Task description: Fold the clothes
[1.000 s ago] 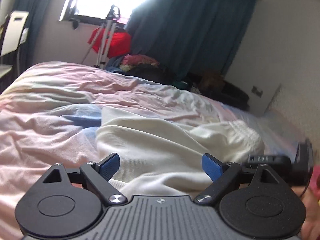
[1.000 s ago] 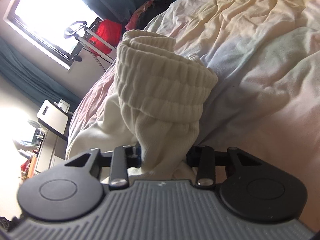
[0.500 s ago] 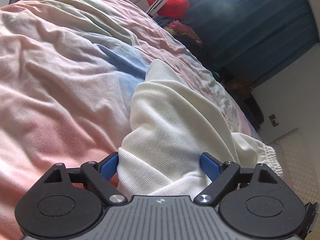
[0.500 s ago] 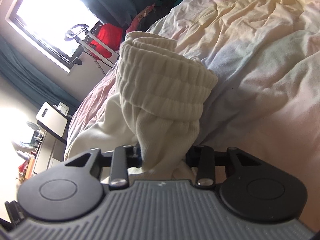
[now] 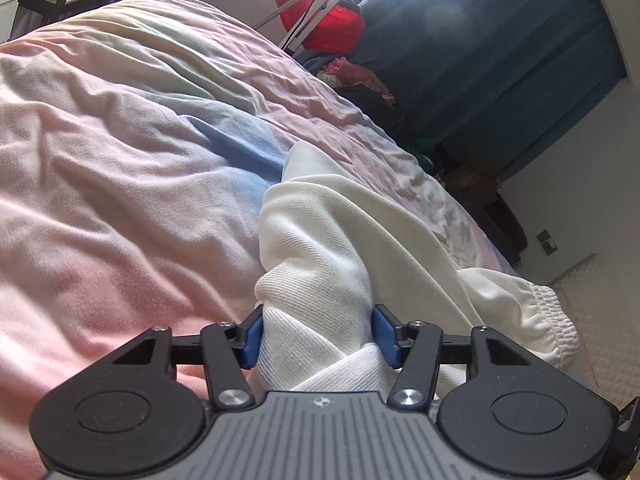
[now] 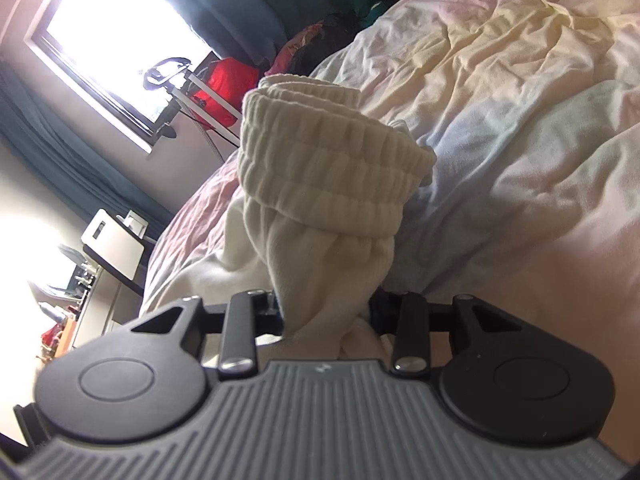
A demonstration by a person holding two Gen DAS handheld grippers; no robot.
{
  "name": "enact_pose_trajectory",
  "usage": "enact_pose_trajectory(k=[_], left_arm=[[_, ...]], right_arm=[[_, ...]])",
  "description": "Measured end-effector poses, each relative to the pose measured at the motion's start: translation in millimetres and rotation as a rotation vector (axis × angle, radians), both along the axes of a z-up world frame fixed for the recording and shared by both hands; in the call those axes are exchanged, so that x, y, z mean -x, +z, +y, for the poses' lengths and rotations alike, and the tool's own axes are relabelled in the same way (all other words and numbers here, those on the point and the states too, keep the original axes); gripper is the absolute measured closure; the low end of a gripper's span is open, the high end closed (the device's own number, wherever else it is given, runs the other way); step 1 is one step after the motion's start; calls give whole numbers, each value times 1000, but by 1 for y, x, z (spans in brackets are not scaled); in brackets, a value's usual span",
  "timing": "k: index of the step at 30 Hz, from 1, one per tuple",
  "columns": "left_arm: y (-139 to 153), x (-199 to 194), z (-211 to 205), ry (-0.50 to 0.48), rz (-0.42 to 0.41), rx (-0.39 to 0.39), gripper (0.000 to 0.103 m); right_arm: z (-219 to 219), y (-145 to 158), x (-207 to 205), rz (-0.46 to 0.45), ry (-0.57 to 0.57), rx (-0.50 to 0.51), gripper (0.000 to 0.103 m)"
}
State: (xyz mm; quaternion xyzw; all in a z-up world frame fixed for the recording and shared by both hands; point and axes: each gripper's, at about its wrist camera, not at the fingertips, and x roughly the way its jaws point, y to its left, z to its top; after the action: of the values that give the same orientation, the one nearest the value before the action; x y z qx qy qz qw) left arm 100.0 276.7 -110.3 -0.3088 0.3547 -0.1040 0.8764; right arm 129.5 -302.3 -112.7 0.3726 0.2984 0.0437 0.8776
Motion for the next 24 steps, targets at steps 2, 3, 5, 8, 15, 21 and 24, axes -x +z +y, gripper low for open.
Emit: enact_pose_trajectory(k=[2, 3, 5, 8, 15, 21, 24], left_arm=[[11, 2, 0, -8, -25, 2, 58], [16, 3, 0, -12, -38, 3, 59], [30, 5, 0, -16, -65, 23, 62], [51, 5, -9, -29, -92, 44, 63], [97, -55, -89, -102, -149, 32, 64], [127, -136, -183, -169, -180, 4, 64], [142, -177, -229, -202, -195, -10, 64]], right_arm=[[0, 9, 4, -30, 2, -3, 66], [1, 14, 6, -46, 3, 3, 66], [1, 27, 12, -84, 2, 26, 66], [-7, 45, 22, -139, -6, 34, 66], [-61, 89, 22, -236, -83, 14, 67], [-146, 104, -32, -220, -175, -21, 67], [-197, 101, -74, -173, -215, -54, 67]])
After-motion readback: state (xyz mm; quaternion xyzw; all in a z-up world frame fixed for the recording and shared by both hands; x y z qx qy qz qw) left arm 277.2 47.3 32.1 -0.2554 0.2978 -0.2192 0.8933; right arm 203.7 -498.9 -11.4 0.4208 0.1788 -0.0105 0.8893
